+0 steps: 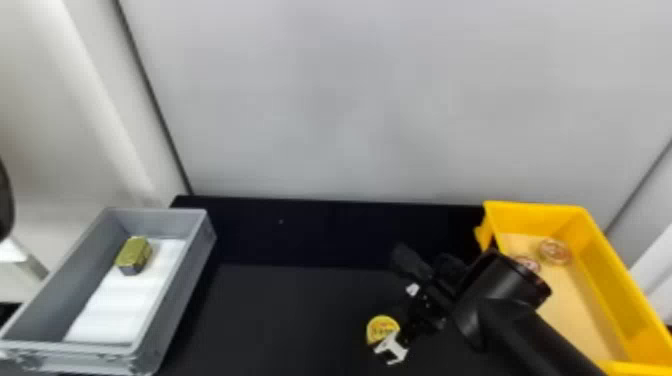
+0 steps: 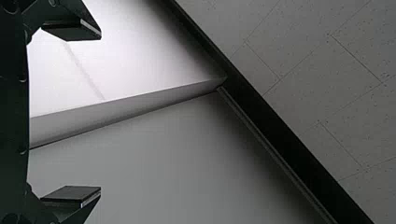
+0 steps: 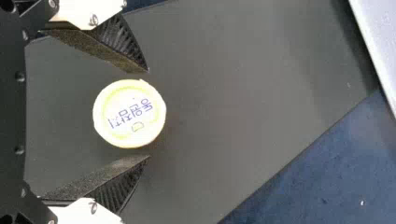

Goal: Pick up the round yellow can and place it in the yellow rectangular box

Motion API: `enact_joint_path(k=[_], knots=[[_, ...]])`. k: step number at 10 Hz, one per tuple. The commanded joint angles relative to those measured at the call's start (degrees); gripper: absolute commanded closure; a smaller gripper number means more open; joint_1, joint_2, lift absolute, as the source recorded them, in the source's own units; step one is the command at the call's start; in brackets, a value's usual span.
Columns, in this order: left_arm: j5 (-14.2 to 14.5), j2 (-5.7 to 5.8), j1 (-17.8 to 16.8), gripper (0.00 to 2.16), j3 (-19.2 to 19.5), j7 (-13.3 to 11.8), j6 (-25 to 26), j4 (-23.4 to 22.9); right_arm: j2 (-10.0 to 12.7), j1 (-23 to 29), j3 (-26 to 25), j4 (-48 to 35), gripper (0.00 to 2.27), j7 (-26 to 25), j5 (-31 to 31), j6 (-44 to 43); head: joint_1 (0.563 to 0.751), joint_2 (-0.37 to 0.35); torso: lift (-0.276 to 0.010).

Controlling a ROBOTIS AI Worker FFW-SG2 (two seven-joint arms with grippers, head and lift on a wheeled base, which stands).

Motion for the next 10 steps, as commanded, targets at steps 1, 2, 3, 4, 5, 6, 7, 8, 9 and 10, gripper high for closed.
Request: enact_joint_path(k=[1, 2, 3, 4, 5, 6, 7, 8, 9, 10], knots=[[0.00, -0.03, -0.10, 0.11, -0.08, 0.00, 0.00, -0.02, -0.09, 0.02, 0.17, 1.04, 0.15, 0.09, 0.21, -0.78, 0.663, 0.054, -0.010], [0.00, -0.12, -0.10, 0.11, -0.08, 0.00, 0.00, -0.02, -0.09, 0.02, 0.26, 1.30, 0.15, 0.09, 0.30, -1.13, 0.663, 0.054, -0.010], [0.00, -0.12, -0.10, 0.11, -0.16, 0.00, 0.09, 0.07, -0.09, 0.02, 0.35, 1.56, 0.16, 0.09, 0.38, -1.84, 0.663, 0.054, -0.010], [0.00, -0.12, -0.10, 0.11, -0.16, 0.00, 0.09, -0.02, -0.09, 0.02, 0.44, 1.74, 0.18, 0.09, 0.56, -2.36, 0.663, 0.054, -0.010], [0.00, -0.12, -0.10, 0.11, -0.16, -0.09, 0.18, -0.02, -0.26, 0.02, 0.44, 1.56, 0.30, 0.00, 0.91, -2.71, 0.663, 0.054, -0.010], [0.00, -0.03, -0.10, 0.11, -0.08, -0.09, 0.26, -0.02, -0.53, 0.28, 0.44, 0.42, 0.56, 0.09, 1.44, -2.63, 0.663, 0.054, -0.010], [0.00, 0.05, 0.25, 0.11, 0.10, -0.26, 0.44, -0.37, -0.97, 0.81, 0.44, -2.04, 0.66, 0.96, 2.67, -0.69, 0.663, 0.054, -0.010], [0.00, 0.14, 0.60, 0.11, 0.36, -0.26, 0.70, -0.63, -1.67, 1.77, -0.27, -5.73, 0.66, 2.90, 4.78, 2.12, 0.663, 0.054, -0.010], [0.00, 0.14, 0.95, 0.11, 0.54, -0.26, 0.70, -0.81, -2.37, 3.18, -1.32, -10.04, 0.66, 7.21, 9.00, 5.82, 0.663, 0.054, -0.010], [0.09, 0.23, 1.04, 0.11, 0.45, -0.35, 1.05, -0.81, -2.55, 3.62, -2.29, -13.29, 0.66, 16.35, 16.30, 8.10, 0.663, 0.054, -0.010]])
